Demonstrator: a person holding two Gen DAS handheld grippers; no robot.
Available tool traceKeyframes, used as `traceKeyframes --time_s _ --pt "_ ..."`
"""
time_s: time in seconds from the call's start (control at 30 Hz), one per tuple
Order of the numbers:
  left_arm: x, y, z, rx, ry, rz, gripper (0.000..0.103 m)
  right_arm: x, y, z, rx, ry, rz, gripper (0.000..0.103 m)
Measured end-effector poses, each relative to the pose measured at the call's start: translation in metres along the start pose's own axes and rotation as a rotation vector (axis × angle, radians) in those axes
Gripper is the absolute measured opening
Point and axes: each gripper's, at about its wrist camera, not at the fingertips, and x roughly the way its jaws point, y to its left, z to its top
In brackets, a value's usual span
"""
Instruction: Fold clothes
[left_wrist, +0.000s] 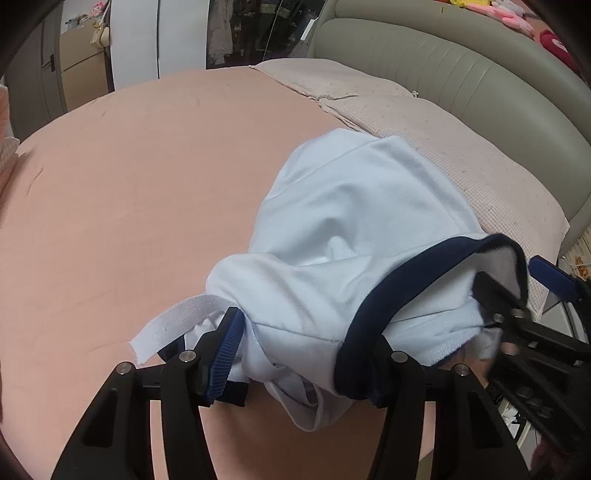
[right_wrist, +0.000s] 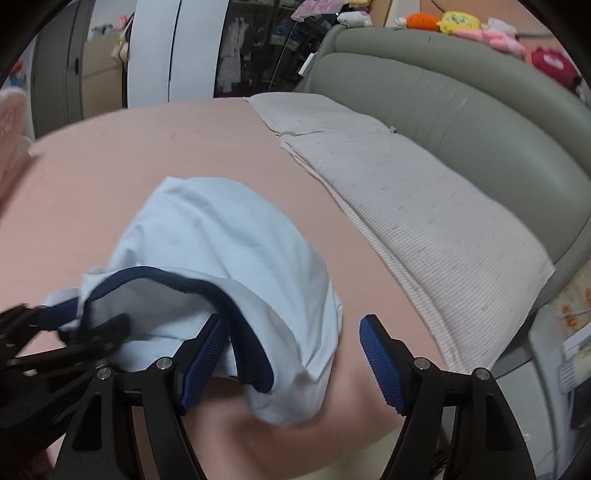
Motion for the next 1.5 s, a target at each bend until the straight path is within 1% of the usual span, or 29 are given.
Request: traceKeyframes --time_s 0.07,0.2,0.33,0.4,0.47,0.5,0.53,0.6,0.63,0.73,0.8,0.87,0.93,0.97,1.0,1.03,1.1,1.17,1.2,1.23,1.27,1.3,1.33,1.37,1.4,1.47,1.5 --pt "-0.001 0.000 -0.001 0.001 0.000 0.006 0.054 0.005 0.003 -0.001 -0.019 0.008 -0.027 0.074" --pt "0.003 0.000 -0.001 -0.005 -0.002 0.021 0.054 0.001 -0.002 -0.006 -0.037 0.017 -0.047 0.074" --pt "0.007 0.001 0.000 -0.001 -0.018 0.067 0.054 -0.004 -0.014 -0.010 -0.015 0.032 -0.021 0.075" --pt "0.007 0.002 0.000 0.000 -0.030 0.105 0.054 -0.004 -0.020 -0.013 -0.026 0.035 -0.046 0.076" --pt "0.007 0.006 0.000 -0.014 -0.034 0.127 0.054 0.001 -0.025 -0.015 -0.035 0.041 -0.090 0.076" --pt "0.008 0.009 -0.001 -0.025 -0.033 0.129 0.054 0.005 -0.030 -0.016 -0.046 0.038 -0.130 0.076" --pt "0.008 0.011 -0.001 -0.038 -0.031 0.125 0.055 0.006 -0.034 -0.018 -0.056 0.034 -0.151 0.076" --pt "0.010 0.014 -0.001 -0.062 -0.024 0.103 0.056 0.011 -0.043 -0.018 -0.047 0.028 -0.163 0.077" --pt "0.011 0.016 -0.001 -0.075 -0.020 0.092 0.056 0.014 -0.048 -0.017 -0.033 0.024 -0.155 0.077" --pt "0.014 0.017 0.001 -0.110 -0.031 0.077 0.056 0.014 -0.047 -0.013 -0.023 0.008 -0.132 0.077" --pt "0.016 0.020 0.004 -0.151 -0.025 0.051 0.058 0.010 -0.039 -0.013 -0.031 0.000 -0.077 0.077" --pt "0.020 0.026 0.006 -0.208 -0.007 0.016 0.059 0.008 -0.033 -0.016 -0.034 0.009 -0.037 0.077" --pt "0.026 0.029 0.009 -0.251 0.003 0.007 0.061 0.013 -0.030 -0.014 -0.017 0.034 0.005 0.077" --pt "0.028 0.029 0.011 -0.255 0.005 0.015 0.064 0.016 -0.030 -0.014 -0.006 0.041 0.015 0.077" --pt "0.032 0.026 0.013 -0.235 0.006 0.034 0.067 0.020 -0.030 -0.012 0.000 0.047 0.020 0.077" --pt "0.036 0.022 0.014 -0.207 0.006 0.051 0.068 0.023 -0.031 -0.011 0.004 0.049 0.022 0.077" --pt "0.041 0.013 0.015 -0.158 0.005 0.081 0.069 0.029 -0.034 -0.008 0.013 0.052 0.025 0.077" --pt "0.042 0.005 0.012 -0.120 -0.015 0.106 0.069 0.031 -0.034 -0.009 0.017 0.050 0.039 0.077" --pt "0.042 0.001 0.011 -0.103 -0.020 0.116 0.069 0.033 -0.036 -0.010 0.025 0.047 0.051 0.075" --pt "0.043 -0.002 0.010 -0.086 -0.026 0.126 0.069 0.035 -0.037 -0.012 0.038 0.061 0.081 0.064" --pt "0.044 -0.006 0.009 -0.069 -0.025 0.132 0.069 0.038 -0.036 -0.013 0.051 0.078 0.115 0.057" --pt "0.047 -0.010 0.007 -0.048 -0.013 0.133 0.069 0.041 -0.036 -0.015 0.065 0.094 0.148 0.040" --pt "0.051 -0.015 0.005 -0.024 0.006 0.133 0.069 0.045 -0.038 -0.016 0.085 0.122 0.187 0.028" --pt "0.055 -0.020 0.003 -0.001 0.024 0.134 0.069 0.048 -0.037 -0.016 0.095 0.141 0.210 0.027" --pt "0.058 -0.025 0.001 0.022 0.029 0.144 0.069 0.047 -0.033 -0.017 0.083 0.134 0.209 0.025" --pt "0.058 -0.033 -0.004 0.058 0.012 0.179 0.069 0.043 -0.024 -0.019 0.034 0.115 0.212 0.022" --pt "0.058 -0.035 -0.005 0.057 0.009 0.186 0.069 0.041 -0.020 -0.020 0.008 0.106 0.215 0.022"
